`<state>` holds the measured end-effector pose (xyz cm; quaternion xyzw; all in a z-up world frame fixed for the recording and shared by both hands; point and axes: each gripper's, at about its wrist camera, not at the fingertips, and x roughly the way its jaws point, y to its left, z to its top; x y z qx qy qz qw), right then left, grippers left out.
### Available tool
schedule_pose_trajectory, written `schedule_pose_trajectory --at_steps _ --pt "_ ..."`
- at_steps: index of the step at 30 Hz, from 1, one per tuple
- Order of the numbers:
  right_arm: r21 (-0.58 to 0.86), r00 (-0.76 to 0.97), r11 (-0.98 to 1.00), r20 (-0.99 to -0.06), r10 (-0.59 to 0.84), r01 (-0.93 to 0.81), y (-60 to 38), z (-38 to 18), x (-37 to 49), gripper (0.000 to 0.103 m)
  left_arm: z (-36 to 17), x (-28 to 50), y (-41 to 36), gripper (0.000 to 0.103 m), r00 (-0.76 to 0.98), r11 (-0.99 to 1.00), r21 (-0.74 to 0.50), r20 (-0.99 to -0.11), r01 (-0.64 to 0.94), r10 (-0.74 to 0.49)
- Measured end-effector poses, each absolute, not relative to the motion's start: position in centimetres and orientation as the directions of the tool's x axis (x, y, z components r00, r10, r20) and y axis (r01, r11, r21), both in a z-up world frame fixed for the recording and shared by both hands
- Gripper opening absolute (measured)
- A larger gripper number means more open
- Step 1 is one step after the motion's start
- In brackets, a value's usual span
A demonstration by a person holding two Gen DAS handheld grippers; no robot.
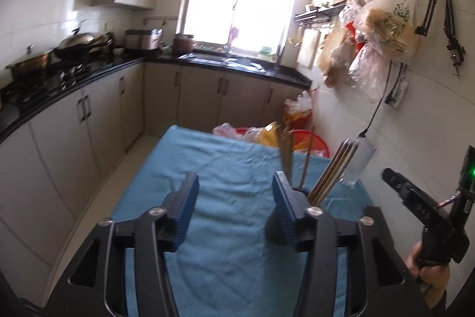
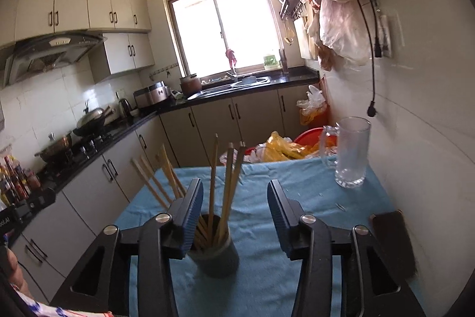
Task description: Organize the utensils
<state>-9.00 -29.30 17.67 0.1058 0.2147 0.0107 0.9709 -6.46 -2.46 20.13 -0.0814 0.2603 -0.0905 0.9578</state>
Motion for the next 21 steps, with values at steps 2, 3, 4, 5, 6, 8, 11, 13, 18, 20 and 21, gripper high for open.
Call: schedule_pose_trajectory --at_steps 2,3,4,5,6,8,11,13,18,20,21 --pt "0.199 0.902 0.979 -0.428 0.059 0.031 -28.9 16.9 -10.1 0.056 18.7 -7.7 -1.8 0.063 0.841 0.974 -0.202 -0.507 0.099 -0.190" --pt "0.192 0.897 0.981 -0.439 0.054 0.035 -28.8 16.4 -10.6 0.056 18.1 -8.3 -1.7 0.066 0.838 0.977 -0.194 -0.517 0.085 -0.176" --pt "0.182 0.889 0.982 -0.455 0.050 0.039 -28.5 15.7 -11.3 0.057 17.4 -8.8 -1.6 0.070 0.837 0.981 -0.180 -0.526 0.065 -0.152" --pt "0.180 0.883 0.983 -0.466 0.048 0.041 -28.3 15.3 -11.7 0.057 16.7 -9.5 -1.5 0.073 0.838 0.985 -0.165 -0.531 0.042 -0.125" --pt "0.180 0.877 0.983 -0.478 0.048 0.044 -28.1 14.8 -12.2 0.058 16.1 -10.1 -1.5 0.074 0.840 0.989 -0.149 -0.534 0.025 -0.101" --pt "0.193 0.862 0.980 -0.504 0.049 0.057 -27.8 13.6 -13.2 0.060 15.0 -10.9 -1.5 0.078 0.839 0.994 -0.109 -0.541 -0.009 -0.052" --pt "0.185 0.852 0.978 -0.523 0.017 0.094 -27.3 12.1 -14.7 0.060 13.6 -11.9 -1.1 0.082 0.833 0.994 -0.087 -0.553 -0.061 0.003" --pt "0.168 0.842 0.979 -0.540 -0.009 0.118 -27.0 11.1 -15.5 0.060 12.8 -11.9 -0.7 0.083 0.820 0.993 -0.095 -0.572 -0.070 0.003" --pt "0.155 0.814 0.979 -0.581 -0.018 0.132 -26.4 9.6 -16.4 0.061 12.3 -12.3 -0.1 0.083 0.810 0.990 -0.117 -0.586 -0.081 -0.003" --pt "0.160 0.808 0.978 -0.589 -0.015 0.135 -26.2 9.3 -16.6 0.061 12.4 -12.4 -0.5 0.083 0.815 0.991 -0.101 -0.580 -0.084 0.010" --pt "0.168 0.804 0.977 -0.594 -0.008 0.134 -26.1 9.1 -16.7 0.061 12.5 -12.6 -0.6 0.083 0.817 0.992 -0.091 -0.576 -0.084 0.017"
